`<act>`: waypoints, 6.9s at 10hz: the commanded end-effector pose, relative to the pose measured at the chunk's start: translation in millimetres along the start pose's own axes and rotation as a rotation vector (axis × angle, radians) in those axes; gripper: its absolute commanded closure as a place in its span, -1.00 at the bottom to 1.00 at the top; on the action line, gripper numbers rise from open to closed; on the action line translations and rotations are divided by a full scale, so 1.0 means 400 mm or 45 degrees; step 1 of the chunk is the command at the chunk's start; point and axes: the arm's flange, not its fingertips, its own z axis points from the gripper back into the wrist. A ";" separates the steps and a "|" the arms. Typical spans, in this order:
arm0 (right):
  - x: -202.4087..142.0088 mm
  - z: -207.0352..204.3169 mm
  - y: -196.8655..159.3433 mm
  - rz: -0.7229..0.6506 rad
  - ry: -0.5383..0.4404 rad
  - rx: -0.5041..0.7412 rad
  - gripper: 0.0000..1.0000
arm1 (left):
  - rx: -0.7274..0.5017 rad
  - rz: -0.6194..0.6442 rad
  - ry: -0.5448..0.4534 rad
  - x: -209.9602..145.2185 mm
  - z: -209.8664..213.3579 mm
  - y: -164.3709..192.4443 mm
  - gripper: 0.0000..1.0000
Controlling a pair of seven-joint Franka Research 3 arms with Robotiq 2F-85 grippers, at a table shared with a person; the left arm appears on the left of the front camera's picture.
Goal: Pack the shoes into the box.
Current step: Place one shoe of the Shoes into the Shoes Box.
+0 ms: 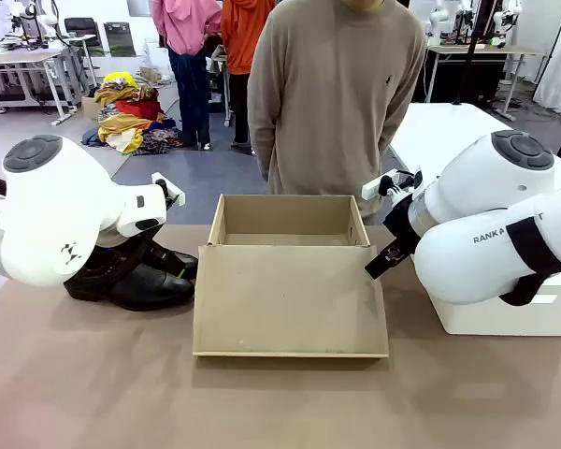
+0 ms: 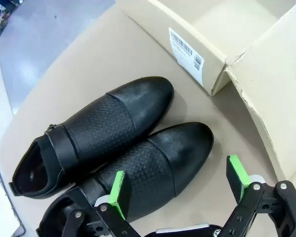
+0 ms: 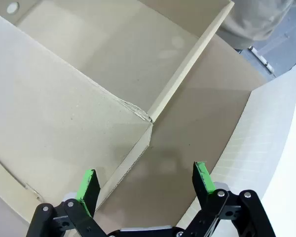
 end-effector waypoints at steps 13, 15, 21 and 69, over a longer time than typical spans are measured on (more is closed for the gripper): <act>0.009 0.011 -0.003 0.000 -0.003 0.022 -1.00 | 0.000 -0.002 0.000 0.000 0.000 -0.001 -1.00; 0.037 0.064 -0.010 -0.014 -0.024 0.055 -1.00 | 0.030 -0.005 -0.024 0.027 0.064 0.013 -1.00; 0.059 0.198 -0.036 0.002 -0.118 0.086 -1.00 | 0.012 -0.059 -0.092 0.084 0.208 0.024 -1.00; -0.032 0.485 -0.194 0.307 -0.544 0.526 -1.00 | -0.603 -1.149 0.325 0.251 0.425 0.434 -1.00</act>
